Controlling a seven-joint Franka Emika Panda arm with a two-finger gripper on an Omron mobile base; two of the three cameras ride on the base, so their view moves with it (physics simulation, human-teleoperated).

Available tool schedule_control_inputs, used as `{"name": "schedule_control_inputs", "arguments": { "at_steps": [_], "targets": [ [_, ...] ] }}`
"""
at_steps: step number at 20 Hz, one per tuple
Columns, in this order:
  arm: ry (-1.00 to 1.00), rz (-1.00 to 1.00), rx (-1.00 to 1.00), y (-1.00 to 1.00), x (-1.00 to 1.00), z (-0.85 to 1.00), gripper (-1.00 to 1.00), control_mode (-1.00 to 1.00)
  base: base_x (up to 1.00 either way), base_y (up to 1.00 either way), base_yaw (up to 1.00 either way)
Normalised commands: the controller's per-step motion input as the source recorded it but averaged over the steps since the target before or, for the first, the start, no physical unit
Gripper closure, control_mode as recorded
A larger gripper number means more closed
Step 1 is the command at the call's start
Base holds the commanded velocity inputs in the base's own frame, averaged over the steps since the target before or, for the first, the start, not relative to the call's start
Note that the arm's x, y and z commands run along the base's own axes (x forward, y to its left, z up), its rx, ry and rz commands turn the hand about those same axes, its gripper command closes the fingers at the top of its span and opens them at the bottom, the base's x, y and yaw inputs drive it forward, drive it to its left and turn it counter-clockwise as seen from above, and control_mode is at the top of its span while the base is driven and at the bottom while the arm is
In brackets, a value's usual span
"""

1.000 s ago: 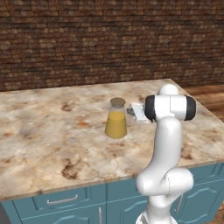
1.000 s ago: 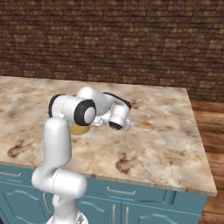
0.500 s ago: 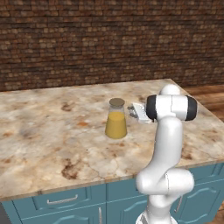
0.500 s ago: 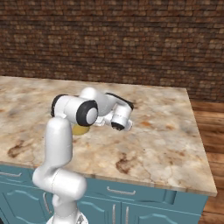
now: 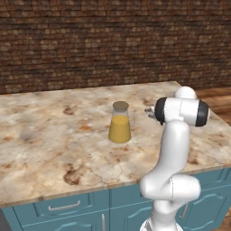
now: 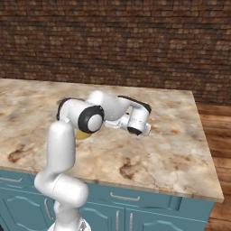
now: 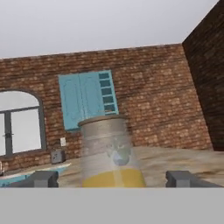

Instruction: Place the pitcher and cup on the dining counter for serving.

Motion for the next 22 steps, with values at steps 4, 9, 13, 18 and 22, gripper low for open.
{"name": "schedule_control_inputs", "arguments": {
  "at_steps": [4,9,13,18,22],
  "targets": [
    [0.45,-0.25,-0.18,-0.2,-0.59,0.62,-1.0,-1.0,0.0,0.0,0.0],
    [0.48,-0.32,-0.23,-0.11,-0.76,0.33,-1.0,-1.0,0.0,0.0,0.0],
    [0.39,-0.35,-0.29,-0.02,-0.94,0.04,-1.0,-1.0,0.0,0.0,0.0],
    [0.45,-0.32,-0.47,0.0,-0.6,0.13,-1.0,-1.0,0.0,0.0,0.0],
    [0.59,-0.35,-0.51,0.01,-0.22,0.12,-1.0,-1.0,0.0,0.0,0.0]
  ]
}}
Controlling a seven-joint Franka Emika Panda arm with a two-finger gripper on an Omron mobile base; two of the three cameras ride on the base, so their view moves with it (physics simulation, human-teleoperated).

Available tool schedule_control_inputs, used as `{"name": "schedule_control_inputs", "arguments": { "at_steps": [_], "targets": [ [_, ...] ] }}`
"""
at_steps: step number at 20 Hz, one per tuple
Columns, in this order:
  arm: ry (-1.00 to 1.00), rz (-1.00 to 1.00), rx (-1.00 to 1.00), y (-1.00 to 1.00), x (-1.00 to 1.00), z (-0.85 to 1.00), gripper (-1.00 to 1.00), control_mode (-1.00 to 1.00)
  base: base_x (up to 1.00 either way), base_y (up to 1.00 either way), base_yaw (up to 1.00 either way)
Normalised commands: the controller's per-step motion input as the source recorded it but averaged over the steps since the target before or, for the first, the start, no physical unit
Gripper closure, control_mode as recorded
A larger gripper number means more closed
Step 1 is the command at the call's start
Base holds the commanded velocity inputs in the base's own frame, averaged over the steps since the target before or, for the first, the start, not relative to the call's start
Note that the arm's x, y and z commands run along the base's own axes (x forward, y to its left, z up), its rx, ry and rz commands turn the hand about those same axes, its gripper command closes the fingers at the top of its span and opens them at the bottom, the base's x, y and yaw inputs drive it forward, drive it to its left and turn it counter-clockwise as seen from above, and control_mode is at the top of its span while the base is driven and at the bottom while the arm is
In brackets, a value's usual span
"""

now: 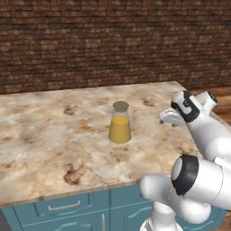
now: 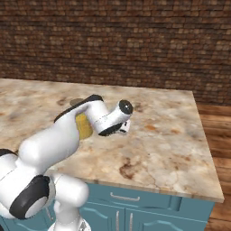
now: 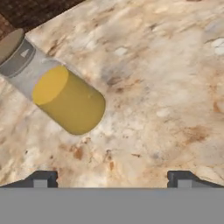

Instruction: Place the pitcher and cup on the dining counter for serving.

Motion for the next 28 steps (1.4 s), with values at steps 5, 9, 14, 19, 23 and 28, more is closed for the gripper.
{"name": "schedule_control_inputs", "arguments": {
  "at_steps": [5,9,14,19,23,28],
  "targets": [
    [0.5,-0.24,-0.48,0.35,-0.06,0.45,-1.0,-1.0,0.0,0.0,0.0],
    [-0.03,-0.02,-0.06,0.08,-0.12,0.06,-1.0,-1.0,0.0,0.0,0.0],
    [-0.26,0.0,-0.01,0.08,-0.33,0.04,-1.0,-1.0,0.0,0.0,0.0],
    [-0.05,0.0,0.0,0.0,-0.05,0.0,-1.0,-1.0,0.0,0.0,0.0],
    [0.0,0.0,0.0,0.0,-0.03,0.0,-1.0,-1.0,0.0,0.0,0.0],
    [0.0,0.01,0.0,0.0,-0.07,0.0,-1.0,1.0,-0.71,0.0,0.31]
  ]
}}
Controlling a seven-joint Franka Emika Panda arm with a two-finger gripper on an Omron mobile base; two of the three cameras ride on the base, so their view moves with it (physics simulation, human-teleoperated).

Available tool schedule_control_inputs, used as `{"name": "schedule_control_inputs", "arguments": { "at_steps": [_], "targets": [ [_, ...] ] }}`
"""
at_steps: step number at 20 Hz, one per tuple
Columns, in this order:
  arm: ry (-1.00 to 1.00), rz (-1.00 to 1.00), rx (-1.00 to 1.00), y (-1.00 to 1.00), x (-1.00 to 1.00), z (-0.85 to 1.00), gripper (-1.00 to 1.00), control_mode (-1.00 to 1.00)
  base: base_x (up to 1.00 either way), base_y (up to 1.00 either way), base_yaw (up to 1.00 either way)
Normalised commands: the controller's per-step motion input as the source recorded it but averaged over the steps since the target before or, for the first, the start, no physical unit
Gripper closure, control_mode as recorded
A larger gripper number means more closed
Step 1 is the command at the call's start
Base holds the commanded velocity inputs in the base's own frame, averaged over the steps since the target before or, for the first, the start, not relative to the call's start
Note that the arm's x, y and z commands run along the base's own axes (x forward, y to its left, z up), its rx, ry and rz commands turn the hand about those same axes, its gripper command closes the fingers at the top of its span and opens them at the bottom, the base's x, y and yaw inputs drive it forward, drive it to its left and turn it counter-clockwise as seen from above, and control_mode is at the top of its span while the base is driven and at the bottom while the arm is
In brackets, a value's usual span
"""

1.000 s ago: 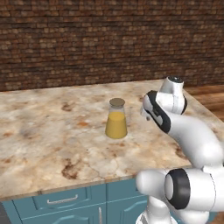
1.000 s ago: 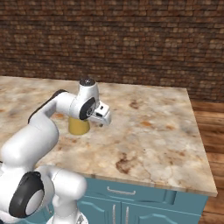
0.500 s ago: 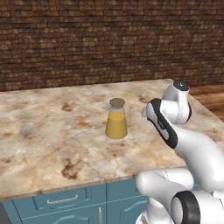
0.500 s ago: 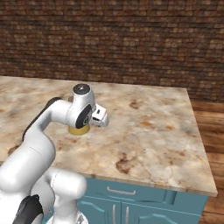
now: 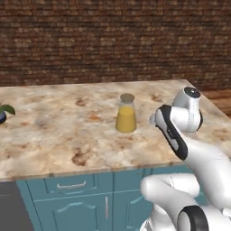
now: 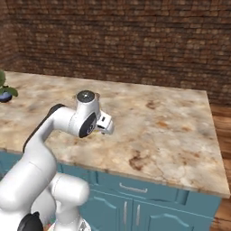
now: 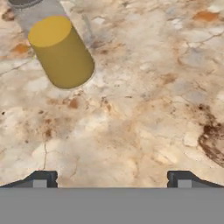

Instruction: Place the pitcher and cup on the dining counter for serving.

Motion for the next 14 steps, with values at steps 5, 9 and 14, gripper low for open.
{"name": "schedule_control_inputs", "arguments": {
  "at_steps": [5,9,14],
  "targets": [
    [0.0,0.0,0.0,0.0,0.0,0.0,-1.0,1.0,-0.81,0.0,0.85],
    [0.0,0.0,0.0,0.0,0.0,0.0,-1.0,1.0,-0.11,0.0,1.0],
    [0.0,0.0,0.0,0.0,0.0,0.0,-1.0,1.0,-0.02,0.0,1.0]
  ]
}}
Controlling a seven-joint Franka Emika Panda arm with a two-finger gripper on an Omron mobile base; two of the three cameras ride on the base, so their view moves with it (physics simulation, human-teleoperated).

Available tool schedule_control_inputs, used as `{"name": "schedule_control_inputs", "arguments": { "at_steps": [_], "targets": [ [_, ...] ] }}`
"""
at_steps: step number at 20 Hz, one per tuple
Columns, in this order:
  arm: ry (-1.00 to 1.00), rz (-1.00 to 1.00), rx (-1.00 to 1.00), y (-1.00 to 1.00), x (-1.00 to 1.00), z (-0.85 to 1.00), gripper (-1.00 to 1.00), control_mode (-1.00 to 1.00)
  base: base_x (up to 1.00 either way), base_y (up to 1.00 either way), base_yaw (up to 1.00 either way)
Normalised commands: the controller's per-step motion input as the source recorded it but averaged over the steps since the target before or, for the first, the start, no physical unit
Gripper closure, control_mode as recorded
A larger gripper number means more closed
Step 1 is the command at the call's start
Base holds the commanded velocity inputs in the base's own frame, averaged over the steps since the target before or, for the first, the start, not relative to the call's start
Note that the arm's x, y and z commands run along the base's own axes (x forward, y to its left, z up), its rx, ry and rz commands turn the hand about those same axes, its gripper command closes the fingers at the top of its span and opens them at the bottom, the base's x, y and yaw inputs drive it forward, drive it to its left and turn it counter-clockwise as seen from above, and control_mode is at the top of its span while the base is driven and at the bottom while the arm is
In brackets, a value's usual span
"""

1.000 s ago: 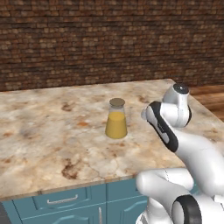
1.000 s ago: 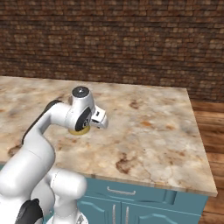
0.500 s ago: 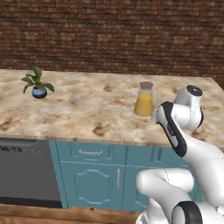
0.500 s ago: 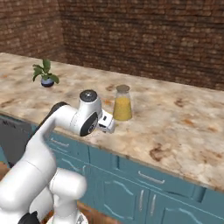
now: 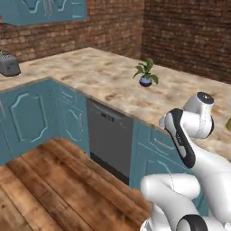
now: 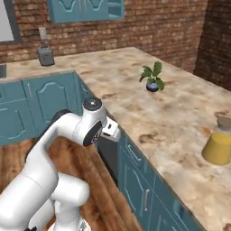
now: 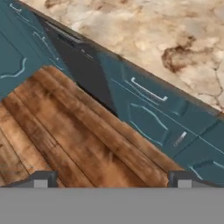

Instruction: Place the pitcher and cup on the dining counter for serving.

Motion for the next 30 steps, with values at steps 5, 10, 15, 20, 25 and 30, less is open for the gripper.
{"name": "schedule_control_inputs", "arguments": {
  "at_steps": [5,10,15,20,25,30],
  "targets": [
    [0.0,0.0,0.0,0.0,0.0,0.0,-1.0,1.0,0.0,0.0,1.0],
    [0.0,0.0,0.0,0.0,0.0,0.0,-1.0,1.0,0.0,0.0,1.0],
    [0.0,0.0,0.0,0.0,0.0,0.0,-1.0,1.0,0.0,0.02,1.0],
    [0.0,0.0,0.0,0.0,0.0,0.0,-1.0,1.0,0.3,0.12,0.89],
    [0.0,0.0,0.0,0.0,0.0,0.0,-1.0,1.0,1.0,0.01,0.52],
    [0.0,0.0,0.0,0.0,0.0,0.0,-1.0,1.0,1.0,-0.18,0.16]
  ]
}}
